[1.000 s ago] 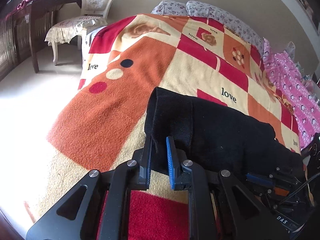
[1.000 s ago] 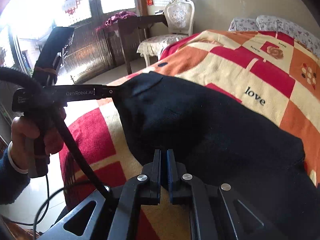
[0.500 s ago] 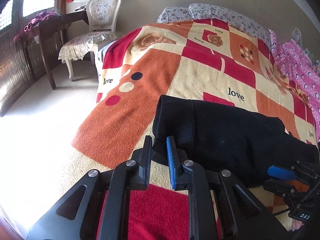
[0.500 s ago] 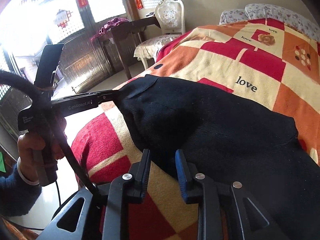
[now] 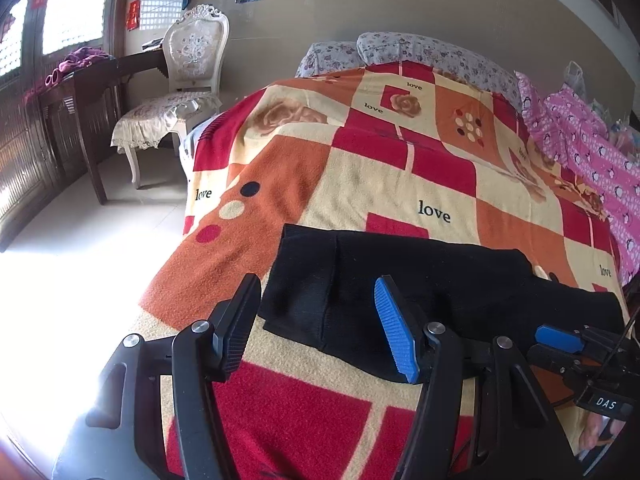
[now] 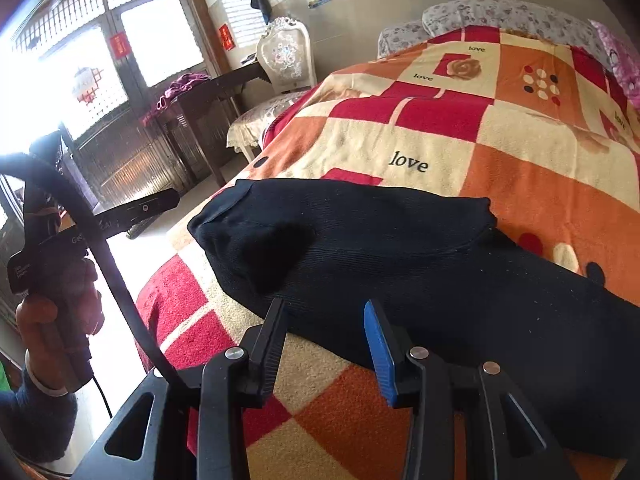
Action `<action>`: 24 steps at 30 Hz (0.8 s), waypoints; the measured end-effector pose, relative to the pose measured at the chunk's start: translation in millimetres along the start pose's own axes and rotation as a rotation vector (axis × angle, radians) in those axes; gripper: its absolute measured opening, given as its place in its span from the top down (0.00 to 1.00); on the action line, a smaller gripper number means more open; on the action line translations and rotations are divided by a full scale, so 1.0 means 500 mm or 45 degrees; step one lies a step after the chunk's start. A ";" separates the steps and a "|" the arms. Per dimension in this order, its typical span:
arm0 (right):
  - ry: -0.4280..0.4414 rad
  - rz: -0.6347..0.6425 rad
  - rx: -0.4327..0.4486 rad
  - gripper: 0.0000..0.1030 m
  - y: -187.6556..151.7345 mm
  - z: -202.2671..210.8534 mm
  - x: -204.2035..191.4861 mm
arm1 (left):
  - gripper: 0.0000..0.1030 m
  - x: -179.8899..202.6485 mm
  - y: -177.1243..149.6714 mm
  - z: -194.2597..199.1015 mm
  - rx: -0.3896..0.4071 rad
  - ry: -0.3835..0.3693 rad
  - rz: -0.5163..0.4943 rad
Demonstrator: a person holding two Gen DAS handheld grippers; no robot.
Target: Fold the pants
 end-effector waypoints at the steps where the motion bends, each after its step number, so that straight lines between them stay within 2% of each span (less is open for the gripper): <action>1: -0.009 -0.013 0.006 0.63 -0.001 0.004 0.006 | 0.42 0.008 -0.002 0.001 -0.003 -0.008 -0.001; 7: -0.096 -0.106 0.032 0.60 -0.022 0.032 0.060 | 0.42 0.089 -0.029 -0.003 -0.046 -0.089 -0.067; 12: -0.136 -0.111 0.055 0.59 -0.031 0.067 0.087 | 0.42 0.175 -0.055 -0.010 -0.105 -0.219 -0.117; 18: -0.216 -0.161 0.076 0.59 -0.045 0.112 0.137 | 0.42 0.267 -0.071 -0.016 -0.143 -0.301 -0.184; 24: -0.377 -0.241 0.081 0.58 -0.068 0.164 0.203 | 0.42 0.339 -0.085 -0.021 -0.183 -0.363 -0.241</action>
Point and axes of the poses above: each gripper's, at about its wrist camera, not at the fingertips, and z roughly against the way its jaws point, x to its right, y to its top, the point moved 10 cm from there along -z, roughly the way its jaws point, and after that the axes turned 11 degrees about y, right-handed, at the moved point
